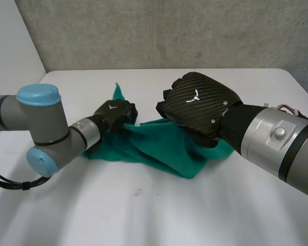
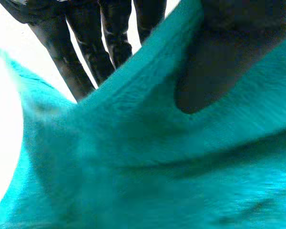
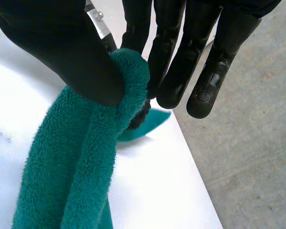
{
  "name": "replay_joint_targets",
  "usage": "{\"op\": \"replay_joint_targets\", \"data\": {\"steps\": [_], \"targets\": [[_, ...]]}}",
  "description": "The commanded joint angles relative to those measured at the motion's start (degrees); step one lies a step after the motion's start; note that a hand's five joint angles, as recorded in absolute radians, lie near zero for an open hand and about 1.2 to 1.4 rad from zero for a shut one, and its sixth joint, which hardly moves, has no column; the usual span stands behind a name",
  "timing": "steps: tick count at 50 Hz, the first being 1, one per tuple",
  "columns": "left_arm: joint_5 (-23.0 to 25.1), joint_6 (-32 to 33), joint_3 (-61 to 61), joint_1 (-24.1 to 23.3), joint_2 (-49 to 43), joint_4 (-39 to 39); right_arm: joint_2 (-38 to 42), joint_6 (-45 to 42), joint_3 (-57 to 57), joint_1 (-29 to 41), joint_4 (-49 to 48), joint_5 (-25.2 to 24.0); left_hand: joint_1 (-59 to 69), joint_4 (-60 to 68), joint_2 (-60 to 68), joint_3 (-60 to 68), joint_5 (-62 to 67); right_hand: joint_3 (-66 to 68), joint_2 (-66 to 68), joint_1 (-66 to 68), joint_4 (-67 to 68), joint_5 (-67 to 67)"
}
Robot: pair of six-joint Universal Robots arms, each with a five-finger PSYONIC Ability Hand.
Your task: Fold the towel.
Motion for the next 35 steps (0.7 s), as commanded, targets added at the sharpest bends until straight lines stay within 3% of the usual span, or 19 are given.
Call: {"op": "replay_joint_targets", "data": {"steps": [1, 4, 6, 9, 11, 12, 14, 16, 17, 19, 21, 26, 31, 35], "targets": [[-9.52, 0.11, 1.28, 0.37, 1.54, 2.41, 2.3, 0.08, -0.63, -3.19, -0.4, 0.81, 14.89, 17.27, 16.86, 17.71, 18.04, 12.56, 13.32, 24.31, 12.03, 14.01], [-11.1, 0.37, 0.58, 0.37, 4.0, 4.79, 8.63, 0.34, -3.44, -4.68, -1.1, 2.13, 14.89, 17.27, 16.86, 17.71, 18.04, 12.56, 13.32, 24.31, 12.03, 14.01], [-11.1, 0.63, 1.53, 0.37, 5.57, 6.62, 15.28, 0.95, -9.3, -4.42, -2.32, 6.24, 14.89, 17.27, 16.86, 17.71, 18.04, 12.56, 13.32, 24.31, 12.03, 14.01], [-11.1, 0.99, 2.07, 0.46, 5.85, 7.07, 18.03, 1.75, -13.37, -4.33, -3.47, 9.07, 14.89, 17.27, 16.86, 17.71, 18.04, 12.56, 13.32, 24.31, 12.03, 14.01], [-12.07, 5.81, 9.87, 0.46, 6.99, 8.13, 23.19, 4.55, -24.56, -4.15, -8.19, 15.8, 14.89, 17.27, 16.86, 17.71, 18.04, 12.56, 13.32, 24.31, 12.03, 14.01], [-12.07, 5.82, 9.89, 0.46, 6.99, 8.13, 23.22, 4.56, -24.62, -4.15, -8.22, 15.84, 14.89, 17.27, 16.86, 17.71, 18.04, 12.56, 13.32, 24.31, 12.03, 14.01], [-13.72, 8.53, 18.35, 0.37, 8.73, 8.65, 27.33, 8.41, -37.39, -3.98, -14.78, 21.7, 14.89, 17.27, 16.86, 17.71, 18.04, 12.56, 13.32, 24.31, 12.03, 14.01], [-15.31, 8.64, 22.09, 0.28, 10.15, 9.44, 27.97, 9.4, -40.44, -3.98, -16.48, 22.87, 14.89, 17.27, 16.86, 17.71, 18.04, 12.56, 13.32, 24.31, 12.03, 14.01], [-16.19, 8.64, 23.5, 0.28, 11.02, 10.05, 28.23, 12.7, -48.01, -4.06, -22.66, 25.48, 14.89, 17.27, 16.86, 17.71, 18.04, 12.56, 13.32, 24.31, 12.03, 14.01], [-17.59, 8.55, 25.52, 0.19, 12.77, 11.71, 28.23, 13.61, -48.52, -4.06, -24.2, 25.59, 14.89, 17.27, 16.86, 17.71, 18.04, 12.56, 13.32, 24.31, 12.03, 14.01], [-18.75, 8.55, 25.11, 0.19, 16.81, 14.97, 25.79, 16.5, -46.79, -3.98, -28.59, 25.77, 14.89, 17.27, 16.86, 17.71, 18.04, 12.56, 13.32, 24.31, 12.03, 14.01], [-18.66, 8.55, 20.26, 0.28, 20.44, 15.86, 20.58, 17.57, -39.83, -3.89, -29.14, 25.16, 14.89, 17.27, 16.86, 17.71, 18.04, 12.56, 13.32, 24.31, 12.03, 14.01], [-16.65, 8.55, 1.43, 0.8, 24.3, 15.95, 13.13, 16.96, -15.91, -3.98, -28.53, 18.15, 14.89, 17.27, 16.86, 17.71, 18.04, 12.56, 13.32, 24.31, 12.03, 14.01], [-14.71, 8.9, -8.55, 0.98, 23.34, 15.6, 12.58, 16.34, -5.13, -4.06, -25.01, 16.54, 14.89, 17.27, 16.86, 17.71, 18.04, 12.56, 13.32, 24.31, 12.03, 14.01]]}}
